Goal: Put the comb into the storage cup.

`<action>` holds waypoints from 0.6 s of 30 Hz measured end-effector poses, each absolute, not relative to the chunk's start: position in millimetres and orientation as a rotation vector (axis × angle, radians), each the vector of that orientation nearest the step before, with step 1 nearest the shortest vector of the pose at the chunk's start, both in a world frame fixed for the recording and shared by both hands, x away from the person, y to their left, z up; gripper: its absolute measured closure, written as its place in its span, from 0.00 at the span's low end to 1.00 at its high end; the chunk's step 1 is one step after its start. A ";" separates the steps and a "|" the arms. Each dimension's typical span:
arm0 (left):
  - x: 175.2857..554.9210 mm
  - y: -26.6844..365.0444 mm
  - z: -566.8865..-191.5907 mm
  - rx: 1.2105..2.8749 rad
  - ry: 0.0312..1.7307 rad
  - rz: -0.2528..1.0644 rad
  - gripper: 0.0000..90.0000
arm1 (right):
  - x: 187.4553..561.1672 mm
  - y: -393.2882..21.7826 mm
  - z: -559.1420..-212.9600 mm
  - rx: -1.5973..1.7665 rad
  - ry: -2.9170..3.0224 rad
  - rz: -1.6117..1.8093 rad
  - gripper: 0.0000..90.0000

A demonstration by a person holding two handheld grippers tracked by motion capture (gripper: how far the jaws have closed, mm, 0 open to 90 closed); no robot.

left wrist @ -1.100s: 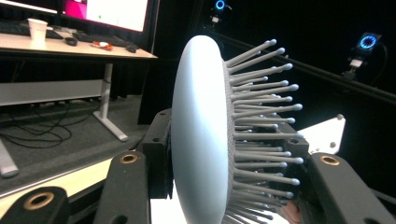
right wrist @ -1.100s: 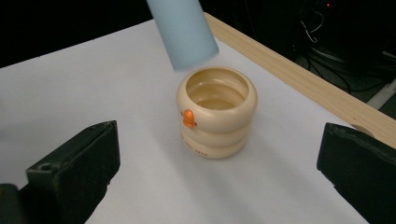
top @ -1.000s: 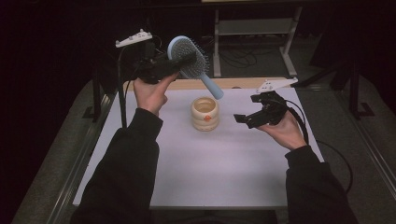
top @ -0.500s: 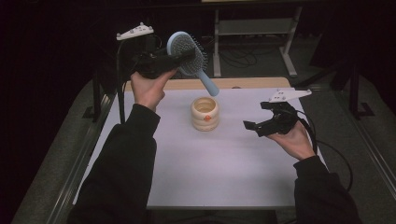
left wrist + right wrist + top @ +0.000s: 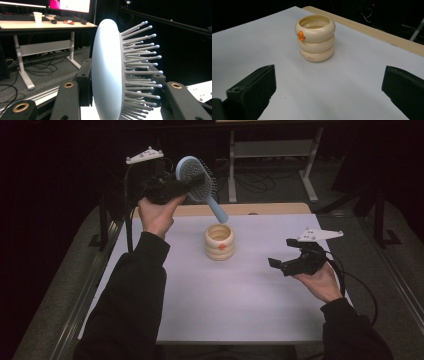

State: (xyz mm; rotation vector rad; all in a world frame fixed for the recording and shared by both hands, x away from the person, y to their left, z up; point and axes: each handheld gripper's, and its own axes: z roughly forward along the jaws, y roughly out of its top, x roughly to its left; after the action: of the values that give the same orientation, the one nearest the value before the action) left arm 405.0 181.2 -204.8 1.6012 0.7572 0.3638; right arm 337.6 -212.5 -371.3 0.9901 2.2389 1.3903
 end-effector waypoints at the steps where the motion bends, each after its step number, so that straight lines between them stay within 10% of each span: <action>1: 405.8 181.6 -205.6 1.608 0.759 0.369 0.57 | 336.6 -214.2 -373.0 0.994 2.234 1.397 0.00; 18: 420.0 185.8 -224.5 1.643 0.815 0.375 0.57 | 317.6 -230.9 -395.0 1.018 2.208 1.365 0.00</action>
State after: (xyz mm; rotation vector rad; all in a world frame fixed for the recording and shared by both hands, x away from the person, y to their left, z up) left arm 420.0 185.8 -224.5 1.6430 0.8155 0.3754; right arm 317.6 -230.9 -395.0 1.0180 2.2081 1.3645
